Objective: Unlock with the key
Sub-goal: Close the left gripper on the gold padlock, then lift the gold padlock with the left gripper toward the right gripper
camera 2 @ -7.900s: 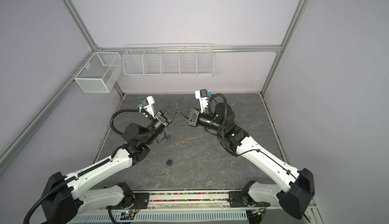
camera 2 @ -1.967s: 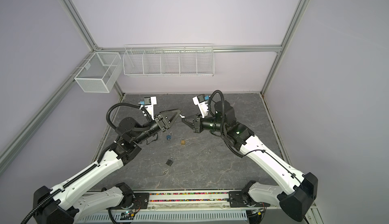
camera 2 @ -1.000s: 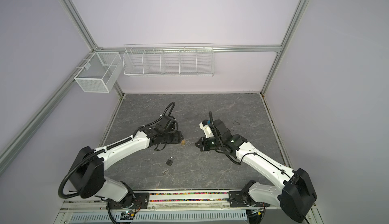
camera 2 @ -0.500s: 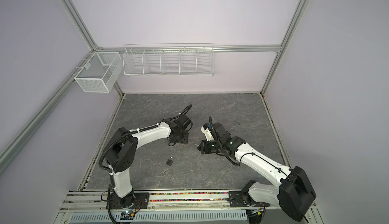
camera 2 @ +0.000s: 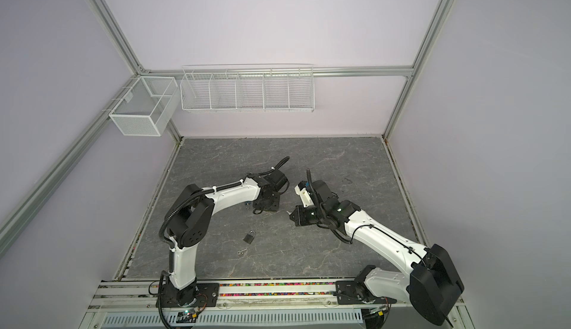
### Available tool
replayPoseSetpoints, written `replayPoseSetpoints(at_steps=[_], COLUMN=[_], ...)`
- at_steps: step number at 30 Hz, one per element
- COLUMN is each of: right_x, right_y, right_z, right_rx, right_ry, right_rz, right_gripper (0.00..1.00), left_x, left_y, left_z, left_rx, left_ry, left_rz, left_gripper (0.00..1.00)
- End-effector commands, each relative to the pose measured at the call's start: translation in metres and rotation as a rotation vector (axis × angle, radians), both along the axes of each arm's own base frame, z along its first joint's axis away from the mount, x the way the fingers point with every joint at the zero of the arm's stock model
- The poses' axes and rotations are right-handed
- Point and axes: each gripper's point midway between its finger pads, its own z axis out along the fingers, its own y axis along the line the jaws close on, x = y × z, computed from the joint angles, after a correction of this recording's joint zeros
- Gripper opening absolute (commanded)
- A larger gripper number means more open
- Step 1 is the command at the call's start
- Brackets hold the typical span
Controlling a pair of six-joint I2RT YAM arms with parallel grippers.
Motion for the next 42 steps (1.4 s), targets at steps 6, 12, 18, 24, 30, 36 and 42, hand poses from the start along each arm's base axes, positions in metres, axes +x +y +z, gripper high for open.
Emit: replayPoseSetpoints(at_steps=[6,12,18,24,30,36,42], right_x=[0.001,0.002,0.001,0.001,0.002,0.002,0.003], right_y=[-0.005,-0.005,-0.005,-0.005,-0.006,-0.009,-0.014], right_z=[0.001,0.001,0.001,0.002,0.003,0.007,0.015], right_rx=[-0.012,-0.011,-0.01,-0.009,-0.013,-0.02,-0.03], right_ry=[-0.027,-0.031,-0.033,-0.038,-0.047,-0.062,-0.085], right_rz=[0.001,0.001,0.002,0.002,0.001,-0.007,-0.023], right_gripper=[0.06,0.07,0.07,0.06,0.06,0.07,0.07], left_x=[-0.012,-0.015,-0.018,-0.02,-0.019,-0.014,-0.007], left_y=[0.01,0.01,0.011,0.012,0.009,0.005,-0.001], left_z=[-0.007,-0.011,-0.011,-0.011,-0.007,0.012,0.055], left_rx=[0.052,0.046,0.036,0.034,0.011,-0.039,-0.164], left_ry=[0.031,0.04,0.045,0.047,0.037,0.0,-0.085], left_rz=[0.026,0.04,0.058,0.064,0.074,0.103,0.172], left_gripper=[0.41,0.38,0.35,0.31,0.22,0.12,0.03])
